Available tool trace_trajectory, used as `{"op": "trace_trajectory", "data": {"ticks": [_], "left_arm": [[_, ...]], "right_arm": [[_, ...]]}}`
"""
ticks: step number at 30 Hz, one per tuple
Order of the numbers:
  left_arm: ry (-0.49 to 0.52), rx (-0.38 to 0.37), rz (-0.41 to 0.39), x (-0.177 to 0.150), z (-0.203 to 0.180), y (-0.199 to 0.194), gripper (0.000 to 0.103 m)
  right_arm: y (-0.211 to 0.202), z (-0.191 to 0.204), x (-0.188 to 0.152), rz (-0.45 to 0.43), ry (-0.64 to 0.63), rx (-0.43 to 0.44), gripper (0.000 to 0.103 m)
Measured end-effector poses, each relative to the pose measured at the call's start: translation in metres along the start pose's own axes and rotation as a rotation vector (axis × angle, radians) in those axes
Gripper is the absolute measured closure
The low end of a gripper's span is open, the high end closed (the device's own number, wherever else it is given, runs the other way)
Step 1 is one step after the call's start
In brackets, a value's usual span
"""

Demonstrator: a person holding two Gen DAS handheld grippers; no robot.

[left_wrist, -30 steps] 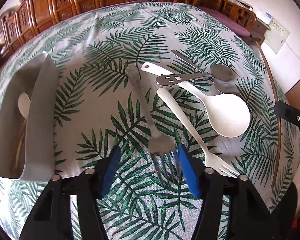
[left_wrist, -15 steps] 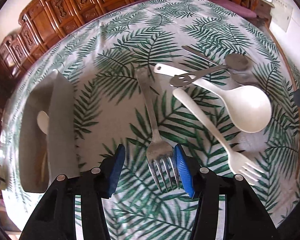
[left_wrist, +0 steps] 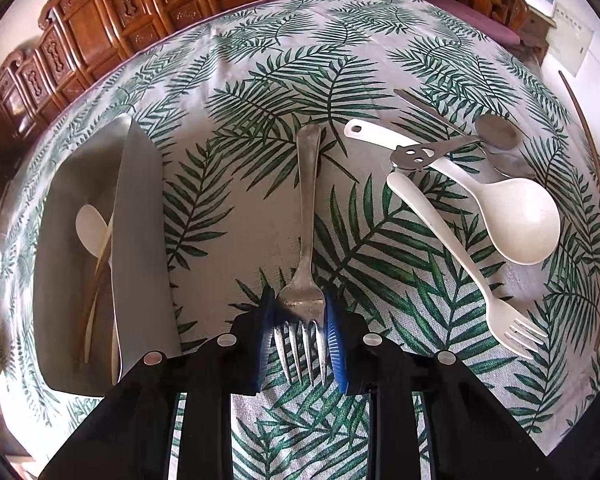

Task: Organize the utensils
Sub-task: 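Grasp the metal fork with the left tool while the right tool holds the chopstick, then carry the fork and chopstick to the grey tray and open both tools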

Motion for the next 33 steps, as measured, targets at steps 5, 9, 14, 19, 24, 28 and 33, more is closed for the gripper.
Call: {"op": "trace_trajectory", "data": {"ticks": [5,9,14,19,24,28,33], "left_arm": [[-0.044,-0.067,-0.007,-0.005,0.009,-0.006,0.08],[-0.061,-0.093,-0.037,-0.007,0.014,-0.019,0.08],[-0.067,-0.117,-0.077,-0.009,0.022,-0.036,0.082],[-0.04,-0.097,-0.051,-0.011,0.028,-0.025,0.083],[-0.061,-0.129,0.014,-0.018,0.03,-0.006,0.099],[-0.05,-0.131,0.014,-0.021,0.023,-0.004,0.099],[-0.051,-0.13,-0.015,-0.019,0.023,-0.013,0.099]], "right_arm": [[0.003,0.003,-0.003,0.007,-0.011,0.002,0.097],[0.006,0.01,-0.007,0.012,-0.036,0.005,0.097],[0.012,0.019,-0.01,0.022,-0.06,-0.006,0.097],[0.015,0.023,-0.012,0.021,-0.081,-0.021,0.097],[0.011,0.02,-0.008,0.007,-0.078,-0.028,0.097],[0.009,0.015,-0.006,0.001,-0.07,-0.028,0.097],[0.009,0.017,-0.005,0.002,-0.067,-0.019,0.097]]}}
Point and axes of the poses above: each gripper's, at about its wrist camera, not at the fingertips, and y roughly the way its jaws point, z to its left, x to its top, the point moved 3 cm from there along y, roughly the way its jaws point, and after that the axes turned 5 degrees about x, right-handed, at the moved point
